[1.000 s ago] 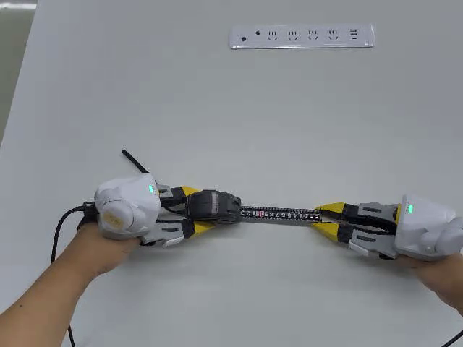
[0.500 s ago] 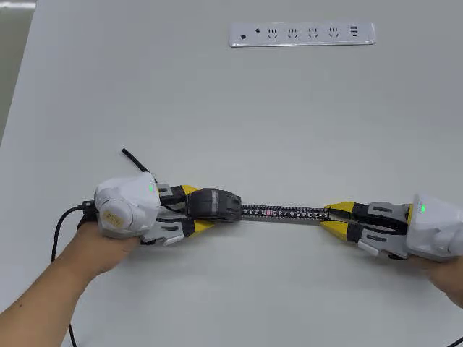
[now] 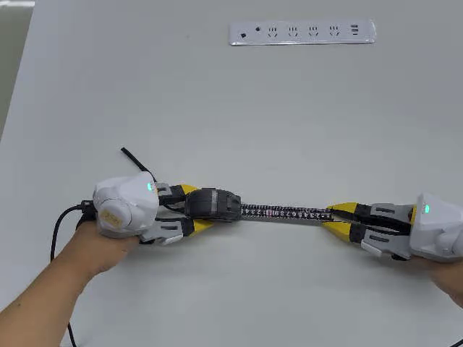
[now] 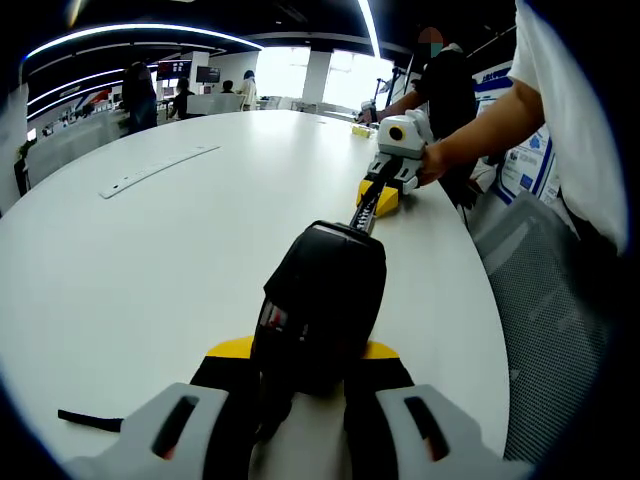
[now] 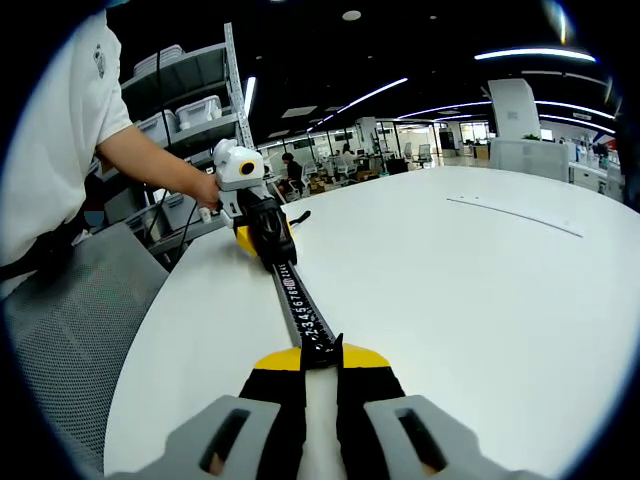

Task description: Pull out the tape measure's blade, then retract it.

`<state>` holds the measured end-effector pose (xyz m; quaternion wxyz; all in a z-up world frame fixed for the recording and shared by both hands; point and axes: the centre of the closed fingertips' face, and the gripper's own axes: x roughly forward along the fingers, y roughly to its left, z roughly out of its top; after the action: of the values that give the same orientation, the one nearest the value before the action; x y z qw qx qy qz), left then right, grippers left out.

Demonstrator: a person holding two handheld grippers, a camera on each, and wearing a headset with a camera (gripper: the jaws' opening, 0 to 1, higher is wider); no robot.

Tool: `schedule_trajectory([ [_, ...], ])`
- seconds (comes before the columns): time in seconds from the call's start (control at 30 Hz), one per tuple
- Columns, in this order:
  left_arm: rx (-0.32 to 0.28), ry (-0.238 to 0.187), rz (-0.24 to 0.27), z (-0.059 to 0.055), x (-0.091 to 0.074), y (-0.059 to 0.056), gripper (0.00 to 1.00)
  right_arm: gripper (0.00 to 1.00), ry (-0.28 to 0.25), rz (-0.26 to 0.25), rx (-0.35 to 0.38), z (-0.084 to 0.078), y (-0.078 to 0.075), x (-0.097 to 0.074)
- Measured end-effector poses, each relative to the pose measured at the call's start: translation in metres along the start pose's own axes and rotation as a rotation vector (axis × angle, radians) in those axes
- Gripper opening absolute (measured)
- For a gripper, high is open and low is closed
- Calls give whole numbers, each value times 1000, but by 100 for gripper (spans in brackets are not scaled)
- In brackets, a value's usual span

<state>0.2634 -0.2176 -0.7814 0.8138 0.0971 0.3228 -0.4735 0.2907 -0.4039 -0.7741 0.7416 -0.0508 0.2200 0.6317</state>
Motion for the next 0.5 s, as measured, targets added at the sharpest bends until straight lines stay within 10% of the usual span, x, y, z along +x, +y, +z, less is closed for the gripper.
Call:
schedule_trajectory([
  [0.5, -7, -4, 2, 1, 0, 0, 29, 7, 10, -18, 14, -7, -8, -17],
])
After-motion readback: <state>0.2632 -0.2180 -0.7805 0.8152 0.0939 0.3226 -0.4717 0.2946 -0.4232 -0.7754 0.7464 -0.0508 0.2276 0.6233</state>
